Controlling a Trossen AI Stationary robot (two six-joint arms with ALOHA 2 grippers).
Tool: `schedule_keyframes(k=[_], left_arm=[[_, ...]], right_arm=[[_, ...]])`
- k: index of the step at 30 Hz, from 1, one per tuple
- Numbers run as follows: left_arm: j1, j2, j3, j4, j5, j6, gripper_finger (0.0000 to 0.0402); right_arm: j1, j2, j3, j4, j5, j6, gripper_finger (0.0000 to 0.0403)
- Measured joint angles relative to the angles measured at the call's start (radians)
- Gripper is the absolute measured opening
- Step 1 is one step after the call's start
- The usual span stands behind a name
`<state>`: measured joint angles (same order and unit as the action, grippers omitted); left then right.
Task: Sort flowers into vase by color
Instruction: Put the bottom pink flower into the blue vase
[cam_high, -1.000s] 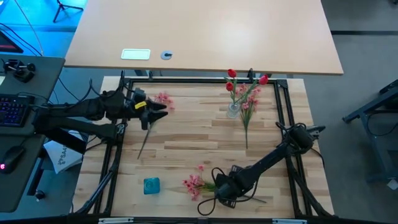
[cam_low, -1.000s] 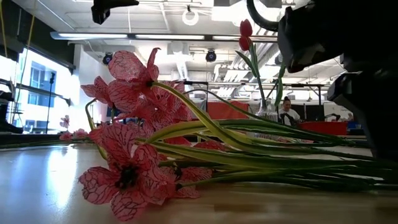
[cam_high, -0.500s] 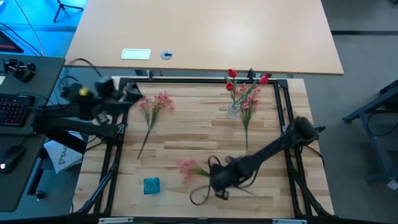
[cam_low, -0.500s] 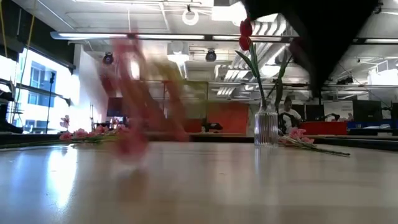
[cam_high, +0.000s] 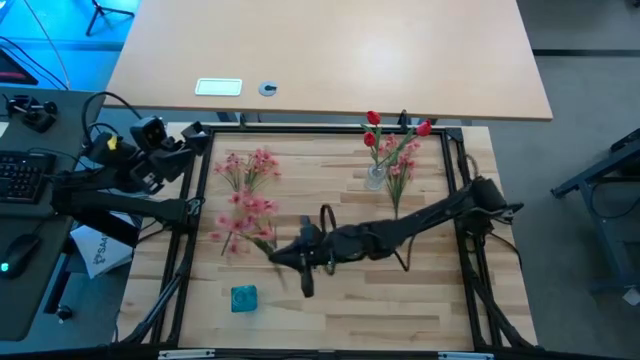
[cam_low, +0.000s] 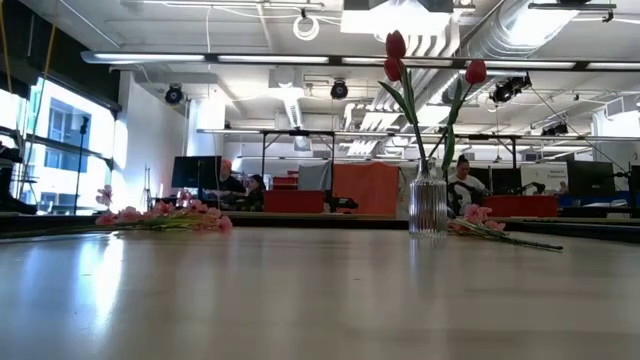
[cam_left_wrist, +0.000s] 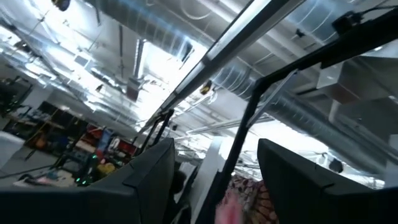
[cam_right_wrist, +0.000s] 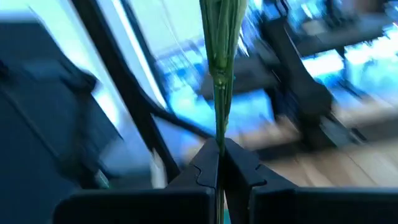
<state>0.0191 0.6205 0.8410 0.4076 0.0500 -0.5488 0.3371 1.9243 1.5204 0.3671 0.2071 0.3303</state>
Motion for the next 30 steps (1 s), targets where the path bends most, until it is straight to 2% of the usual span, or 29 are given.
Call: schedule_keyframes(k=[6, 10, 15, 20, 25, 30], left_arm=[[0.000, 0.010, 0.000, 0.009, -0.008, 0.000, 0.0218], [0.000, 0.009, 0.000, 0.010, -0.022, 0.000, 0.0218], [0.000, 0.010, 0.000, 0.008, -0.022, -0.024, 0.0218], [0.000, 0.010, 0.000, 0.009, -0.022, -0.026, 0.0218], [0.000, 0.010, 0.000, 0.008, -0.022, -0.043, 0.0218], [0.000, 0.010, 0.000, 0.003, -0.021, -0.043, 0.0218]], right_arm=[[-0.018, 0.157, 0.004, 0.548, -0.135, -0.045, 0.0001], [-0.017, 0.256, 0.067, 0.732, -0.159, -0.102, 0.0001], [-0.017, 0.376, 0.227, 0.626, -0.209, -0.071, 0.0000], [-0.027, 0.432, 0.374, 0.437, -0.216, -0.130, 0.0000], [-0.043, 0.430, 0.417, 0.264, -0.244, -0.175, 0.0000], [-0.052, 0.429, 0.417, 0.241, -0.246, -0.178, 0.0000]])
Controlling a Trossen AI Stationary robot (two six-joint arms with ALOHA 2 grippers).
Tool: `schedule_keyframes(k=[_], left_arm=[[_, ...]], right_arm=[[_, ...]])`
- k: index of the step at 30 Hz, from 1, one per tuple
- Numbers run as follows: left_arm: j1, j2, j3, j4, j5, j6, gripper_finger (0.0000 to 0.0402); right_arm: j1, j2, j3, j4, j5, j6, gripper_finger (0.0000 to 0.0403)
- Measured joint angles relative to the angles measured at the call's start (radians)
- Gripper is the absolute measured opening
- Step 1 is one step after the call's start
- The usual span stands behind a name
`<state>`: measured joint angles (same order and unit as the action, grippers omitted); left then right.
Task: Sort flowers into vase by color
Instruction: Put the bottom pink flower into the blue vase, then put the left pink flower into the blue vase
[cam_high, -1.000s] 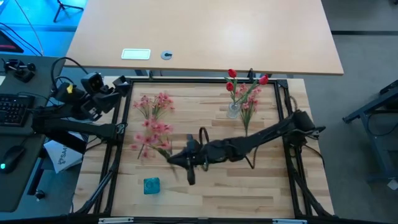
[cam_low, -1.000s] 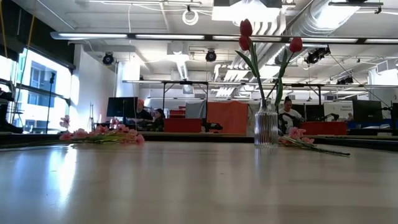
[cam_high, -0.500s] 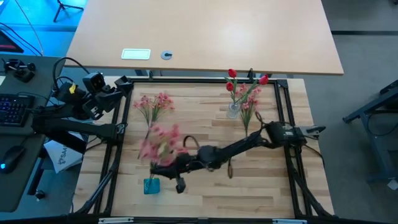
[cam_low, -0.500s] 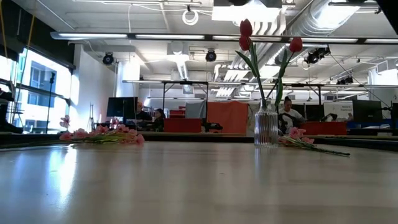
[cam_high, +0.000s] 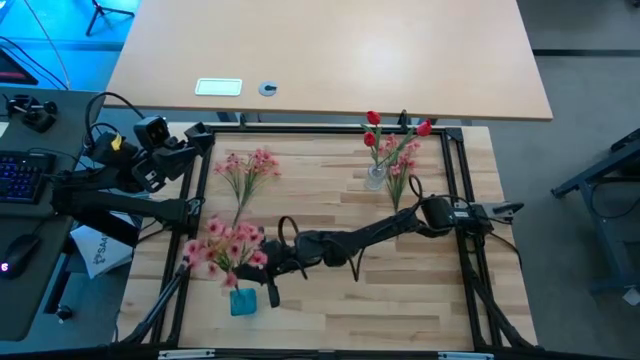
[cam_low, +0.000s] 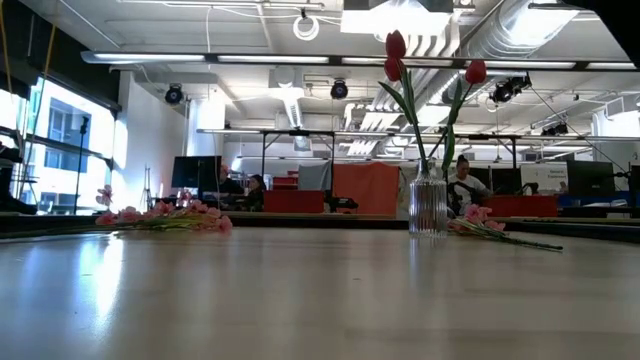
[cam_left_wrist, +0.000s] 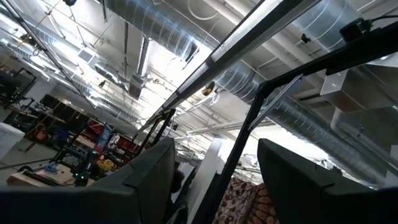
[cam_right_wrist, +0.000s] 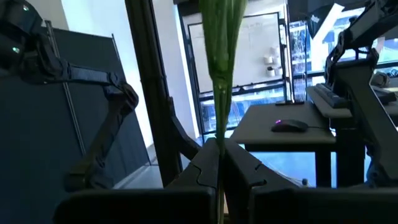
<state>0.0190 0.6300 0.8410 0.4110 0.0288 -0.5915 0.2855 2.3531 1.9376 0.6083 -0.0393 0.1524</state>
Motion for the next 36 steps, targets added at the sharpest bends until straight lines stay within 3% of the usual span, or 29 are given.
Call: schedule_keyframes(k=[10, 15, 19, 28, 32, 36], left_arm=[[0.000, 0.000, 0.000, 0.000, 0.000, 0.000, 0.0218], [0.000, 0.000, 0.000, 0.000, 0.000, 0.000, 0.0218], [0.000, 0.000, 0.000, 0.000, -0.004, 0.000, 0.0218], [0.000, 0.000, 0.000, 0.000, -0.013, 0.001, 0.0218], [0.000, 0.000, 0.000, 0.001, -0.013, 0.003, 0.0218], [0.000, 0.000, 0.000, 0.001, -0.014, 0.001, 0.0218]], right_arm=[[-0.006, -0.003, 0.000, -0.073, 0.003, 0.011, 0.0003], [-0.006, -0.004, 0.000, -0.110, 0.002, 0.072, 0.0031], [-0.011, -0.004, 0.000, -0.146, -0.034, 0.139, 0.0093], [-0.018, -0.024, 0.000, -0.265, -0.185, 0.183, 0.0283], [-0.030, -0.094, 0.000, -0.465, -0.197, 0.069, 0.0326], [-0.060, -0.158, 0.000, -0.681, -0.192, 0.030, 0.0338]])
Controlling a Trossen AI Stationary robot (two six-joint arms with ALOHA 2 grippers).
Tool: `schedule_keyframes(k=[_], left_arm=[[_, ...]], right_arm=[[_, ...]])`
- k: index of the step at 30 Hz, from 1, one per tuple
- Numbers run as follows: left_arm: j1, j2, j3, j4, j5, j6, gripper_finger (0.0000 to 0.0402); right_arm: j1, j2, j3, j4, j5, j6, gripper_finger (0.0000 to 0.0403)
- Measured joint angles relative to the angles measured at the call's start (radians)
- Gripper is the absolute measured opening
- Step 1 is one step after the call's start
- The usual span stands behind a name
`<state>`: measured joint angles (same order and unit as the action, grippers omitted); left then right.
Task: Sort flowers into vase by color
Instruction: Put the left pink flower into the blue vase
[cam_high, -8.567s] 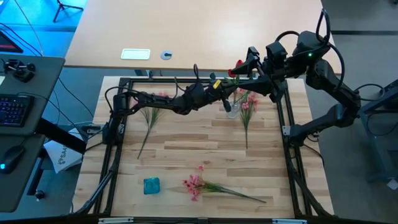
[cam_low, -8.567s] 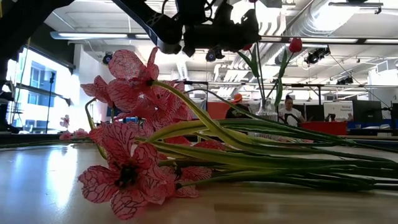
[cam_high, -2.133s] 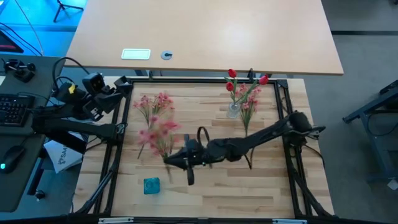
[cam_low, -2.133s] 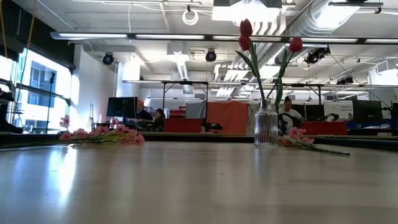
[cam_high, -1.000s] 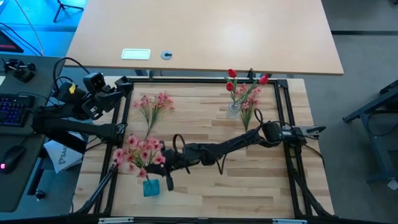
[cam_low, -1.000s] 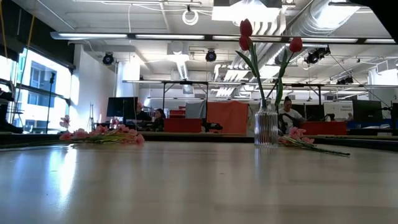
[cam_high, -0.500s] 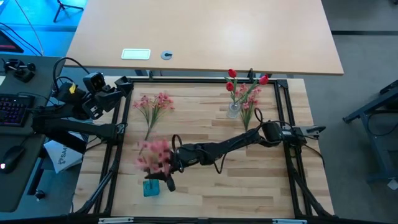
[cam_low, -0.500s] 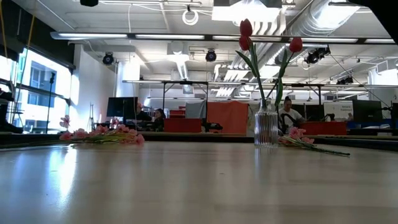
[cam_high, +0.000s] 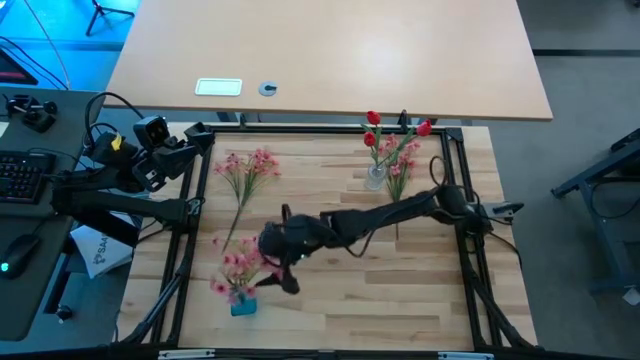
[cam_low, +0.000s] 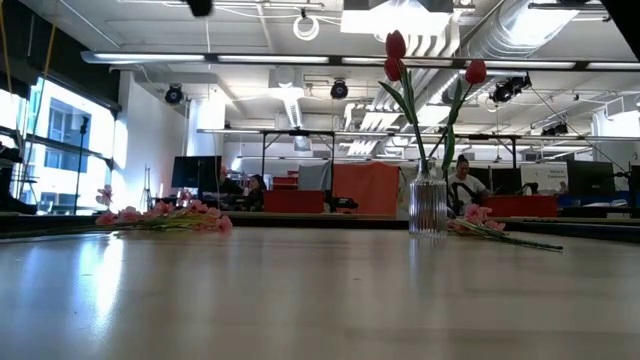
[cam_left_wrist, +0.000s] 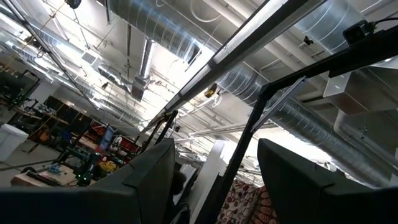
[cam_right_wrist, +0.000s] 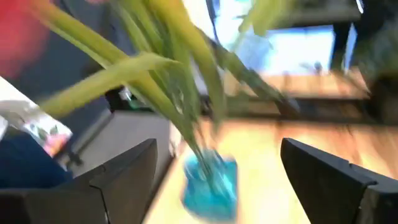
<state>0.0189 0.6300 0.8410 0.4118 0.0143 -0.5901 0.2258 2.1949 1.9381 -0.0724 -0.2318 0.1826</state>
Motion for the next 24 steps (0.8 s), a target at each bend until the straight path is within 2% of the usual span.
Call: schedule_keyframes(k=[8, 13, 16, 21, 24], left_arm=[[0.000, 0.000, 0.000, -0.001, 0.000, 0.000, 0.0218], [0.000, 0.008, 0.000, -0.012, 0.000, -0.004, 0.0218], [0.000, 0.018, 0.000, -0.040, 0.000, -0.058, 0.0218], [0.001, 0.048, 0.000, -0.079, -0.027, -0.072, 0.0218], [0.009, 0.061, 0.005, -0.149, -0.069, -0.072, 0.0218]], right_arm=[[-0.043, -0.116, 0.000, -0.463, -0.026, -0.006, 0.0339], [-0.037, -0.160, 0.000, -0.680, -0.027, -0.052, 0.0339], [-0.024, -0.164, -0.003, -0.825, -0.023, -0.062, 0.0339], [0.008, -0.150, -0.006, -1.123, 0.075, -0.093, 0.0338], [0.016, -0.150, -0.006, -1.217, 0.111, -0.065, 0.0335]])
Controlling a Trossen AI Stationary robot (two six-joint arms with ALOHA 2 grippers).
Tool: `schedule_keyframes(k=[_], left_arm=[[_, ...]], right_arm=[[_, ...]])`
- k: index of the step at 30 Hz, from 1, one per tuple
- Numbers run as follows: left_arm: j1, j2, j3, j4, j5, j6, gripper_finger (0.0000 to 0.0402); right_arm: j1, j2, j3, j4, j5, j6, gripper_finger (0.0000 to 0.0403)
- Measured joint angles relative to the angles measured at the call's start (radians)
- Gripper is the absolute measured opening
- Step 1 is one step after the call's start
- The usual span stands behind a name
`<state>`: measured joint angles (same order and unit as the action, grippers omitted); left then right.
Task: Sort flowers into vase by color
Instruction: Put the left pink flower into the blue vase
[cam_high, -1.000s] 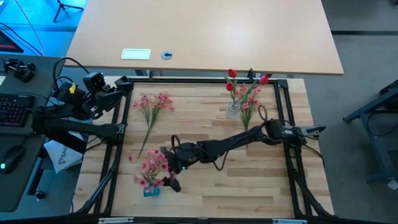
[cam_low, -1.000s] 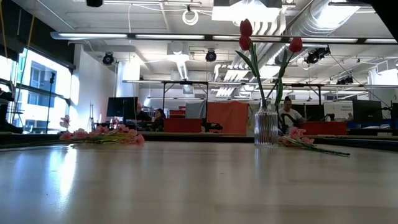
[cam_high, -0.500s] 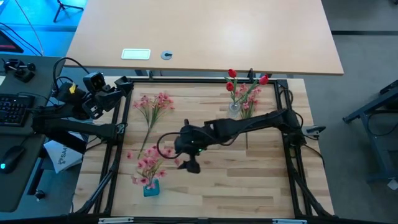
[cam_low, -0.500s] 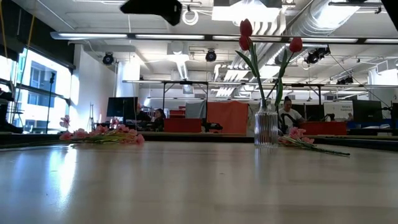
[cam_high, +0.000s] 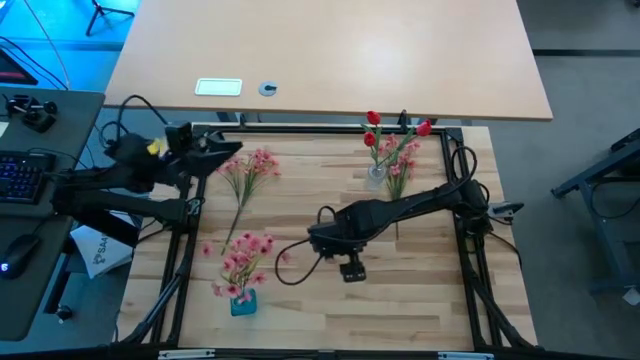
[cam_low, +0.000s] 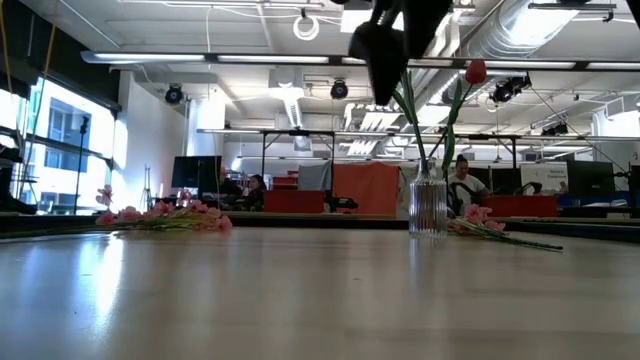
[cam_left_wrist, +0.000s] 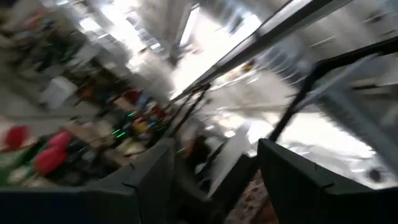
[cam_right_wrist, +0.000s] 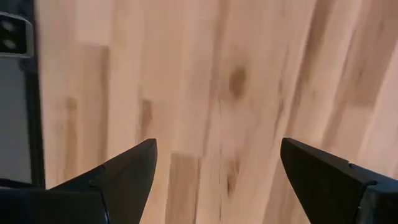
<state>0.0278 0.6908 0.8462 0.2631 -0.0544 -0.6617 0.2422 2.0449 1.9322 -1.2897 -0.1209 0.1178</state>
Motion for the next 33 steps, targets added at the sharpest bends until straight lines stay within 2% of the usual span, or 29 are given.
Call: schedule_keyframes(k=[3, 6, 8, 11, 14, 16, 19, 22, 24, 28, 33], left_arm=[[0.046, 0.015, 0.055, -0.171, -0.014, -0.010, 0.0218], [0.093, 0.040, 0.135, -0.347, 0.034, -0.016, 0.0218], [0.115, 0.060, 0.185, -0.472, 0.079, 0.002, 0.0218], [0.132, 0.088, 0.244, -0.648, 0.098, 0.044, 0.0218], [0.151, 0.099, 0.275, -0.811, 0.073, 0.079, 0.0218], [0.169, 0.098, 0.276, -0.938, 0.024, 0.090, 0.0218], [0.204, 0.103, 0.273, -1.144, -0.113, 0.087, 0.0218], [0.239, 0.113, 0.236, -1.305, -0.223, 0.015, 0.0218], [0.258, 0.116, 0.186, -1.384, -0.226, -0.068, 0.0218], [0.263, 0.116, 0.038, -1.407, -0.153, -0.236, 0.0218], [0.240, 0.129, -0.163, -1.332, -0.071, -0.439, 0.0218]], right_arm=[[0.003, -0.003, 0.000, -0.072, 0.010, 0.039, 0.0325], [0.008, -0.011, -0.007, -0.109, 0.043, 0.075, 0.0313], [0.010, -0.039, -0.069, -0.079, 0.043, 0.115, 0.0305], [0.015, -0.138, -0.275, 0.036, 0.035, 0.246, 0.0294], [0.035, -0.287, -0.528, 0.157, 0.020, 0.460, 0.0287], [0.051, -0.385, -0.677, 0.242, -0.016, 0.640, 0.0285], [0.086, -0.524, -0.852, 0.407, -0.044, 0.876, 0.0284], [0.124, -0.628, -0.977, 0.558, -0.001, 1.004, 0.0284], [0.141, -0.675, -1.041, 0.628, 0.035, 1.033, 0.0284], [0.148, -0.725, -1.140, 0.721, 0.051, 1.002, 0.0284], [0.137, -0.732, -1.223, 0.836, -0.024, 0.888, 0.0284]])
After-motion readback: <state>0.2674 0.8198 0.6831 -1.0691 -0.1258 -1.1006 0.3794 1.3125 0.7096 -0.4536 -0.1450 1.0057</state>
